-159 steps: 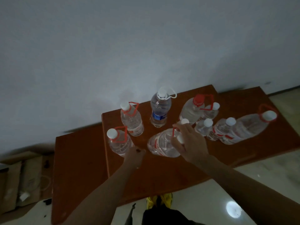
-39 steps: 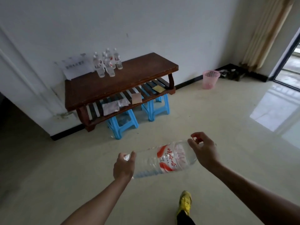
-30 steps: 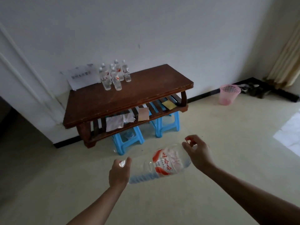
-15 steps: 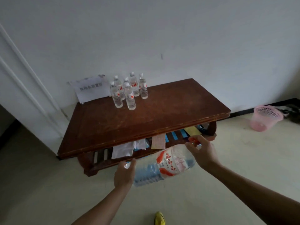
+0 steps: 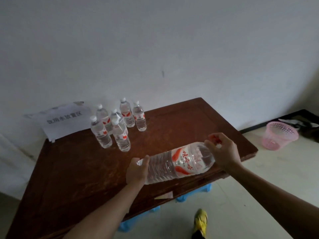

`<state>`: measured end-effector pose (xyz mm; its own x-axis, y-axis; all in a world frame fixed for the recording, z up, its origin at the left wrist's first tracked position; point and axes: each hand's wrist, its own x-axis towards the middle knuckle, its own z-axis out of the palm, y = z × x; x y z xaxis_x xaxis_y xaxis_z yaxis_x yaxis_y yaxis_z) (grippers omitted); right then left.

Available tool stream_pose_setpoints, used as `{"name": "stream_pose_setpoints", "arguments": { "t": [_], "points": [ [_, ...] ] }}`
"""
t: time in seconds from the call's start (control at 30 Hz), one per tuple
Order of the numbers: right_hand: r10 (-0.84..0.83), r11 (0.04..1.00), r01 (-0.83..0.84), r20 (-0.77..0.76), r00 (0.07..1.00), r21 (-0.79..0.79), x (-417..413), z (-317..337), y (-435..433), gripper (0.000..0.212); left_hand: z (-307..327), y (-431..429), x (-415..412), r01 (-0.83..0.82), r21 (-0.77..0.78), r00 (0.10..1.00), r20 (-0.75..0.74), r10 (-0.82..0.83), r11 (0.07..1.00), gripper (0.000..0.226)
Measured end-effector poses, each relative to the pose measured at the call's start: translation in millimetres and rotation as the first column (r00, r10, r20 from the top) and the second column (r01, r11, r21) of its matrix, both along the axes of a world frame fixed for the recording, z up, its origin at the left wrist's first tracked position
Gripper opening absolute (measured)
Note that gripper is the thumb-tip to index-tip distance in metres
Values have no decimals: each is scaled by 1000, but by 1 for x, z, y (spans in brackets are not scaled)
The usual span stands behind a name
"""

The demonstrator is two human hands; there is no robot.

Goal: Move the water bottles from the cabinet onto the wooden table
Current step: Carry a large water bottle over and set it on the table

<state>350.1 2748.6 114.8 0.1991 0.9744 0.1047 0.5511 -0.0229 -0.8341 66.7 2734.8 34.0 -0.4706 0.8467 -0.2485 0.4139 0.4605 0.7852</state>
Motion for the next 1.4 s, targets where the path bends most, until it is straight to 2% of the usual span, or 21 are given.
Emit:
{"name": "stream_pose_setpoints", "arguments": {
  "t": [0.2, 0.4, 0.57, 0.67, 0.87, 0.97, 1.03, 1.13, 1.4],
  "points": [
    [7, 1000, -7, 16, 1000, 7, 15, -17, 129, 20, -9, 116, 13, -26, -4, 1000, 5, 26, 1000, 59],
    [65, 998, -64, 35, 997, -21, 32, -28, 298, 23, -20, 257, 36, -56, -28, 998, 31, 57, 998, 61],
    [102, 995, -101, 58, 993, -17, 33, -21, 380, 23, -22, 334, 51, -115, -41, 993, 31, 116, 993, 58],
    [132, 991, -130, 92, 987, -19, 27, -19, 422, 20, -26, 378, 56, -145, -57, 984, 95, 150, 988, 69],
    [183, 983, -185, 142, 973, 0, 10, -17, 465, 33, -51, 421, 58, -151, -54, 976, 151, 158, 987, 97],
    [206, 977, -212, 171, 964, 21, -2, -14, 477, 36, -67, 431, 52, -160, -68, 963, 210, 171, 985, 102],
    [213, 974, -224, 200, 956, 34, -12, -10, 481, 36, -67, 435, 49, -152, -93, 959, 227, 169, 984, 94],
    [219, 965, -250, 277, 936, 82, -31, -3, 484, 37, -67, 431, 46, -143, -115, 974, 161, 161, 983, 67],
    [306, 920, -388, 526, 793, 49, -105, 21, 469, 42, -84, 397, 22, -127, -164, 977, 148, 152, 978, 57]
  ]
}}
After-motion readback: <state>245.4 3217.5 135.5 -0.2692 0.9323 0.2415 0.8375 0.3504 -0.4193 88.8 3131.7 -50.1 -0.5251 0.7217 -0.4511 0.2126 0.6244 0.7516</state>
